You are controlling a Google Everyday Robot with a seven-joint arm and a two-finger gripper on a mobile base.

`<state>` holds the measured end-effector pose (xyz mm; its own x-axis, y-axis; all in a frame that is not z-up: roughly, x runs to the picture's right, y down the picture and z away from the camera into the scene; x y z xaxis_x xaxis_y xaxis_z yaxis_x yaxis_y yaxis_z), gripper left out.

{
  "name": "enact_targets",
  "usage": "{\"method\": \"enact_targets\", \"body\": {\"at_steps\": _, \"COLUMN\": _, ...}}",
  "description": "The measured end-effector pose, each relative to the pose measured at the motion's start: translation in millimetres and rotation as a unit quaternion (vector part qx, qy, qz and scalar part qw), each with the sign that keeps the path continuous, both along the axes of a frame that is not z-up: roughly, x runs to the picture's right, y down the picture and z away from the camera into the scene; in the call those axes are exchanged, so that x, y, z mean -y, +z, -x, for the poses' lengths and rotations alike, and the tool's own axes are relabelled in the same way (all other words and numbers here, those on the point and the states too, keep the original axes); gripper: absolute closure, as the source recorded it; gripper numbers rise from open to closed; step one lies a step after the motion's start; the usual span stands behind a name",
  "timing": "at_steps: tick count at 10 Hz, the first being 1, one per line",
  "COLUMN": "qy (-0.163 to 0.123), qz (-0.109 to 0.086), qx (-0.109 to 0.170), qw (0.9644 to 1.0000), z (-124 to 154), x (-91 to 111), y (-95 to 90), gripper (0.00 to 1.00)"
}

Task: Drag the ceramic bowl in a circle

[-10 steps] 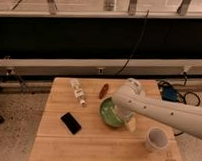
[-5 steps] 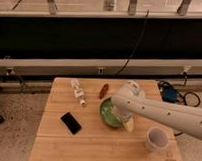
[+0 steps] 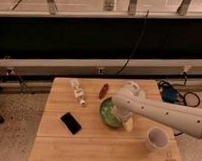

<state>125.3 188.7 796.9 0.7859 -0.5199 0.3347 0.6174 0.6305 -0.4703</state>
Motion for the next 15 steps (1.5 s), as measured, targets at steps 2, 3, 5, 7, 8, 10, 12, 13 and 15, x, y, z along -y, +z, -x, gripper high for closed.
{"method": "enact_targets", "body": {"at_steps": 2, "qy": 0.003, "qz": 0.000, "qx": 0.000, "qw": 1.0000, "z": -0.1, "x": 0.1, "y": 3.8, "gripper": 0.20}}
{"method": "enact_targets", "body": {"at_steps": 3, "qy": 0.004, "qz": 0.000, "qx": 0.001, "qw": 1.0000, "z": 0.2, "x": -0.4, "y": 6.9, "gripper": 0.20}}
{"method": "enact_targets", "body": {"at_steps": 5, "qy": 0.005, "qz": 0.001, "qx": 0.003, "qw": 1.0000, "z": 4.3, "x": -0.2, "y": 11.7, "gripper": 0.20}}
{"method": "enact_targets", "body": {"at_steps": 7, "qy": 0.007, "qz": 0.001, "qx": 0.004, "qw": 1.0000, "z": 5.3, "x": 0.3, "y": 14.7, "gripper": 0.20}}
{"method": "enact_targets", "body": {"at_steps": 8, "qy": 0.008, "qz": 0.001, "qx": 0.004, "qw": 1.0000, "z": 5.4, "x": 0.2, "y": 16.0, "gripper": 0.20}}
{"method": "enact_targets", "body": {"at_steps": 10, "qy": 0.010, "qz": 0.002, "qx": 0.007, "qw": 0.9999, "z": 5.3, "x": -0.2, "y": 18.9, "gripper": 0.20}}
{"method": "enact_targets", "body": {"at_steps": 12, "qy": 0.012, "qz": 0.004, "qx": 0.007, "qw": 0.9999, "z": 4.2, "x": -0.9, "y": 20.8, "gripper": 0.20}}
{"method": "enact_targets", "body": {"at_steps": 13, "qy": 0.013, "qz": 0.005, "qx": 0.007, "qw": 0.9999, "z": 4.1, "x": -1.6, "y": 22.1, "gripper": 0.20}}
{"method": "enact_targets", "body": {"at_steps": 15, "qy": 0.016, "qz": 0.006, "qx": 0.009, "qw": 0.9998, "z": 3.9, "x": -1.4, "y": 24.2, "gripper": 0.20}}
